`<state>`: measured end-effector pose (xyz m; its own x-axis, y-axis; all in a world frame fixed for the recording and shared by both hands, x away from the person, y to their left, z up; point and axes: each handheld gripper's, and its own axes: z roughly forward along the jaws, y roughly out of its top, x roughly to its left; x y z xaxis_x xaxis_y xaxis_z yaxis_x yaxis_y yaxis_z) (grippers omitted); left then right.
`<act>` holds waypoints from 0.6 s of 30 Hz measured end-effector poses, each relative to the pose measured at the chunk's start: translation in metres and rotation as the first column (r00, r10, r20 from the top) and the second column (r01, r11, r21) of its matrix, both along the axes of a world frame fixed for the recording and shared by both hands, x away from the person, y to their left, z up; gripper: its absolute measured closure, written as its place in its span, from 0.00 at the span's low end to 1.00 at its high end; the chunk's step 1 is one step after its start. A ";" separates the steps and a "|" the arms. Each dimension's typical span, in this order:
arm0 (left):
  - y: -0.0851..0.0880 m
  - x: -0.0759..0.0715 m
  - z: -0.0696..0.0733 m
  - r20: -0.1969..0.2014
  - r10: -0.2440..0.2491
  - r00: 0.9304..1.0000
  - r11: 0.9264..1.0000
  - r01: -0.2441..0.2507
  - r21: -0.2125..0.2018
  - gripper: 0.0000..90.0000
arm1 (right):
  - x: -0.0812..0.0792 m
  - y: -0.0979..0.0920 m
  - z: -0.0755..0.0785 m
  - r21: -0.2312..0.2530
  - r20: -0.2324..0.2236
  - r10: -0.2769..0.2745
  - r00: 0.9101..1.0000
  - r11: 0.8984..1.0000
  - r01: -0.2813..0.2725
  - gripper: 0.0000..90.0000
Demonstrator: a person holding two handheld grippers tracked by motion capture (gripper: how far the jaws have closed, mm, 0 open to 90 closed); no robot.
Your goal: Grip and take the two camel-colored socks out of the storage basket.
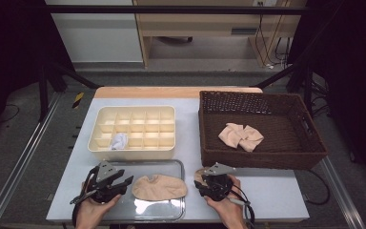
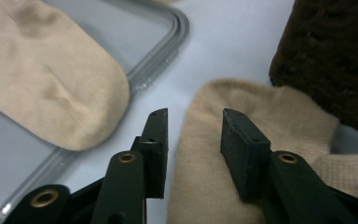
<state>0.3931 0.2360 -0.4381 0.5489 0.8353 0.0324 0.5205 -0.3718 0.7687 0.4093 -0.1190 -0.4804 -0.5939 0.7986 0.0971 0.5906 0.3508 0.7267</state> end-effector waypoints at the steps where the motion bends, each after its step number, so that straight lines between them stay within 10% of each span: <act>1: 0.001 0.000 0.000 0.006 0.007 1.000 1.000 -0.007 -0.008 0.61 | 0.000 0.001 0.000 0.008 -0.004 -0.003 1.000 1.000 0.003 0.67; 9: 0.003 0.003 -0.001 -0.030 0.030 0.999 0.999 -0.031 -0.025 0.62 | -0.001 0.005 0.001 -0.072 0.027 -0.017 0.999 0.997 0.019 0.89; 18: 0.003 0.003 -0.001 -0.033 0.022 0.999 0.998 -0.024 -0.052 0.61 | 0.004 0.000 0.011 0.007 -0.033 -0.005 0.999 1.000 0.005 0.99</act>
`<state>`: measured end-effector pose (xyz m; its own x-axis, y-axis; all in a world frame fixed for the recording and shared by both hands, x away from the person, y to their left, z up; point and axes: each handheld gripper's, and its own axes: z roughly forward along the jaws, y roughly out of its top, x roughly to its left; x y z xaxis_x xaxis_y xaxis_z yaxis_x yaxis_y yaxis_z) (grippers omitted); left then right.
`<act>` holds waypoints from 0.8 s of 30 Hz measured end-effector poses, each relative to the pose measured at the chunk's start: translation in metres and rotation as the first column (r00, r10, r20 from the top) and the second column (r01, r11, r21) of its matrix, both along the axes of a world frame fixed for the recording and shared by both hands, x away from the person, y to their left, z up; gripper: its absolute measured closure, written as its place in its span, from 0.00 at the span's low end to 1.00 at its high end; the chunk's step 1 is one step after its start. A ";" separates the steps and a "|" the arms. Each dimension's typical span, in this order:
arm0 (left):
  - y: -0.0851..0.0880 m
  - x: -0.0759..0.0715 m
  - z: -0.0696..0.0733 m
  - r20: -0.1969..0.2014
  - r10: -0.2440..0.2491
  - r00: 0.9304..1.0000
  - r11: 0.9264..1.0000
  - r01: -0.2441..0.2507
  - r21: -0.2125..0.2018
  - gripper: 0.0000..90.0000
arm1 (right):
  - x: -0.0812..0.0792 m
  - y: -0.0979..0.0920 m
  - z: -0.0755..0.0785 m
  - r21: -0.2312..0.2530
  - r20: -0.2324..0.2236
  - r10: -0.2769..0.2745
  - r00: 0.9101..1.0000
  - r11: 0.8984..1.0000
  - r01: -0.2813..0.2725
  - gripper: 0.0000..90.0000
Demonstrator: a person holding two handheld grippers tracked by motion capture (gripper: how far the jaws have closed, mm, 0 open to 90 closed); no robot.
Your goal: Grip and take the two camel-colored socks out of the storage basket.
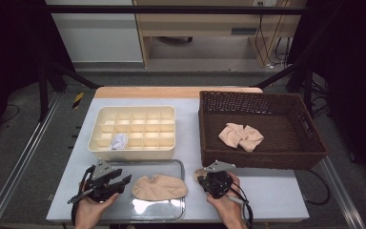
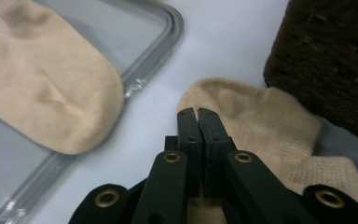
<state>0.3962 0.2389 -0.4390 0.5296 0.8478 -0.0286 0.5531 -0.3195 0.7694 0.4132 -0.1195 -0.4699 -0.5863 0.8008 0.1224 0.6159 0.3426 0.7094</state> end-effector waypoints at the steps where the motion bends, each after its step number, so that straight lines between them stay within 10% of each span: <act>1: 0.000 0.000 0.000 -0.003 -0.001 1.000 1.000 0.001 0.000 0.61 | -0.001 0.000 0.004 0.014 0.006 0.008 1.000 1.000 -0.008 0.99; 7: 0.000 0.002 0.000 -0.007 0.003 1.000 1.000 -0.003 0.006 0.62 | -0.013 0.002 0.024 0.157 0.083 0.112 0.990 0.980 -0.124 0.99; 13: -0.002 0.000 0.001 -0.003 0.001 1.000 1.000 -0.001 -0.002 0.60 | -0.020 0.023 0.008 0.159 0.007 0.239 0.971 0.958 -0.237 0.98; 18: -0.002 -0.001 0.002 0.002 0.009 1.000 1.000 -0.009 -0.011 0.57 | -0.020 0.028 -0.001 0.137 -0.025 0.256 0.966 0.958 -0.250 0.91; 24: -0.007 -0.003 0.010 0.019 -0.011 1.000 0.999 0.011 -0.040 0.55 | -0.021 0.014 0.017 0.198 0.054 0.225 0.973 0.953 -0.231 0.85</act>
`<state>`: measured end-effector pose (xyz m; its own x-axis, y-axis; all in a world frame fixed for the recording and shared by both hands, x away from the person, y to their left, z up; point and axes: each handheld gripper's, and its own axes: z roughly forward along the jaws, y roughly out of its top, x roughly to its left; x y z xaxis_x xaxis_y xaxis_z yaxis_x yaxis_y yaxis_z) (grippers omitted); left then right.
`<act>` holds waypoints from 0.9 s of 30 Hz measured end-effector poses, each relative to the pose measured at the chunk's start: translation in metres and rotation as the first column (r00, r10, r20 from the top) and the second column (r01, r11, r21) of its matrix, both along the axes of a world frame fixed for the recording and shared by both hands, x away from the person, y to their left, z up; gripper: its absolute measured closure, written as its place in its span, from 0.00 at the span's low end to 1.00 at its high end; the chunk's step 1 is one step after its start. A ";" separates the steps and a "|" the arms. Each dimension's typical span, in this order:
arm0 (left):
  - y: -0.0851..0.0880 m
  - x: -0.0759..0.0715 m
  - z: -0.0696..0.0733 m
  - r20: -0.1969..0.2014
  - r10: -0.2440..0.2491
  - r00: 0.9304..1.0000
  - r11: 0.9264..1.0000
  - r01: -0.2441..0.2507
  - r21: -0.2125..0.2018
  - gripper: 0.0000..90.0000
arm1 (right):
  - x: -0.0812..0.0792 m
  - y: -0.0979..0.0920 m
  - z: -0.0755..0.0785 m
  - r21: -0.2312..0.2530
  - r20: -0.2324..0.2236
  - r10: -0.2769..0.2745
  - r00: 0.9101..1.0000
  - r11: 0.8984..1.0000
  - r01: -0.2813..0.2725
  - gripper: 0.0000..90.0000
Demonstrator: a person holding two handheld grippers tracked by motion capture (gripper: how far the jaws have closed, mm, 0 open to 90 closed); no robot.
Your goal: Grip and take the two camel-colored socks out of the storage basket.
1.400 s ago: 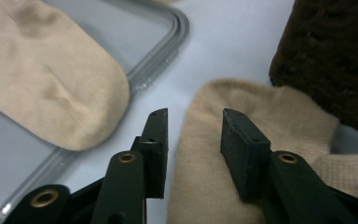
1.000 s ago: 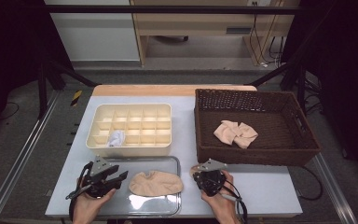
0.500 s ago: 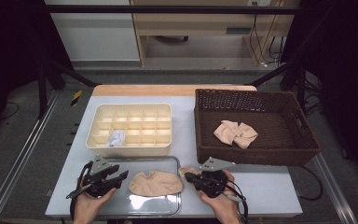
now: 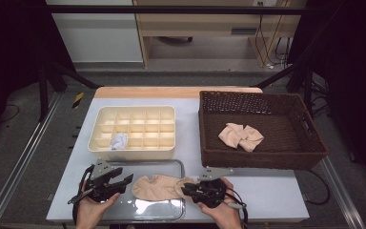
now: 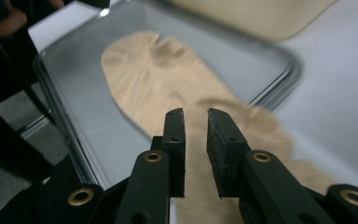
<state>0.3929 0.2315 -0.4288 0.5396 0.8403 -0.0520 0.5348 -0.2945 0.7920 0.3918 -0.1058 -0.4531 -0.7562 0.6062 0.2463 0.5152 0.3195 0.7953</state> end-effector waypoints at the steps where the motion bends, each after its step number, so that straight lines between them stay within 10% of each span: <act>1: -0.002 0.000 0.001 0.005 -0.003 1.000 1.000 0.003 0.005 0.55 | 0.001 -0.006 0.005 0.007 0.019 -0.018 1.000 1.000 0.018 0.85; 15: -0.073 0.000 0.029 0.043 -0.130 0.991 0.991 0.129 0.030 0.56 | -0.001 -0.067 -0.006 -0.049 0.027 -0.195 0.980 0.979 0.197 0.75; 27: -0.131 0.012 -0.004 -0.046 -0.192 0.980 0.977 0.195 0.090 0.61 | 0.001 -0.062 -0.021 -0.079 -0.021 -0.165 0.986 0.983 0.163 0.76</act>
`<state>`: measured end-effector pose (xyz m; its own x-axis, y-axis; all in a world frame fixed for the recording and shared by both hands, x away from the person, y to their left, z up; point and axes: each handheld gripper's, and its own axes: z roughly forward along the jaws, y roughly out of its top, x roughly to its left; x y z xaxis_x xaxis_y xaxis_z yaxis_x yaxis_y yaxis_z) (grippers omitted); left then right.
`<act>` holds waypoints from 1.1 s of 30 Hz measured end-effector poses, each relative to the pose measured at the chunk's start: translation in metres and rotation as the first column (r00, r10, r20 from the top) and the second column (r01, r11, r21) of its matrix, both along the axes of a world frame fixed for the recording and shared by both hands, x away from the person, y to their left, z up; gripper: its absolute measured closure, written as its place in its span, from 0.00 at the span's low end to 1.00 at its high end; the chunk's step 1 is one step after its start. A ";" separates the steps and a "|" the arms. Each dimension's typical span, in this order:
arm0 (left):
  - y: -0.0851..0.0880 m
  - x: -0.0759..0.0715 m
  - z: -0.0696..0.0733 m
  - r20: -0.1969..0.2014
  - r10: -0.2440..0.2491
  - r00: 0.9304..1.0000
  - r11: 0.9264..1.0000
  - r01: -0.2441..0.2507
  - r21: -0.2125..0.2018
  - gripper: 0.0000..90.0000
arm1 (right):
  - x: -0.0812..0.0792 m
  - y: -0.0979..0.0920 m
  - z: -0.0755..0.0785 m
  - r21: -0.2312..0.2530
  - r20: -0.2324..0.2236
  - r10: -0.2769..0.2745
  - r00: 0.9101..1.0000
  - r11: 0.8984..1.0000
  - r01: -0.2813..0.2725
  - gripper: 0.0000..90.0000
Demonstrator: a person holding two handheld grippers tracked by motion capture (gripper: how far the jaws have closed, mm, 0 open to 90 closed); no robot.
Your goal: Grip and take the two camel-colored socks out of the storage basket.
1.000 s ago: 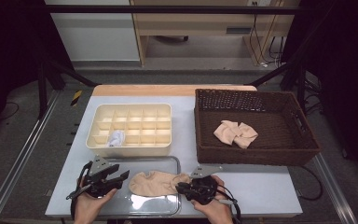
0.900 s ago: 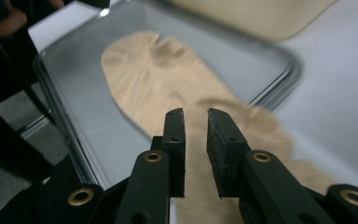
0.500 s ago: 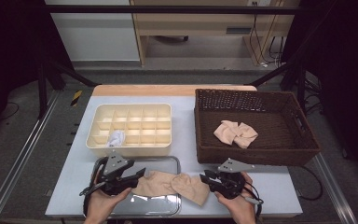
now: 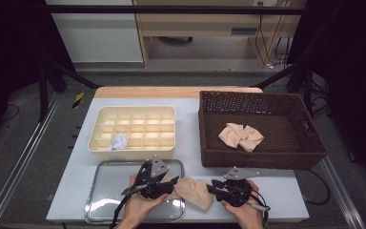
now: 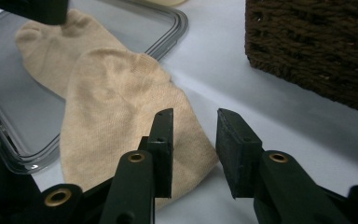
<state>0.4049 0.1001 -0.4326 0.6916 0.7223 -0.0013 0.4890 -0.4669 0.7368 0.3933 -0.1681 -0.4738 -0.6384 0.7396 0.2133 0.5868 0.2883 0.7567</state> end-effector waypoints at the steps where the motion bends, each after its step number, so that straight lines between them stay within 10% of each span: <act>1: -0.003 0.001 -0.003 -0.009 -0.003 1.000 1.000 0.003 0.000 0.63 | 0.000 0.000 -0.001 -0.002 -0.008 0.000 1.000 1.000 0.000 0.76; 14: -0.018 0.002 -0.023 -0.071 -0.054 0.996 0.997 0.058 0.060 0.98 | 0.005 0.010 -0.003 -0.051 -0.028 0.034 0.999 0.998 -0.035 0.96; 25: 0.000 -0.005 0.002 -0.020 -0.060 0.998 0.997 0.059 -0.048 0.99 | 0.004 0.003 0.035 -0.005 0.054 0.015 0.998 1.000 -0.014 1.00; 33: 0.022 -0.019 0.003 0.000 -0.045 0.999 0.999 0.045 -0.023 0.99 | 0.020 0.037 0.032 -0.097 0.029 0.066 0.997 0.993 -0.063 0.99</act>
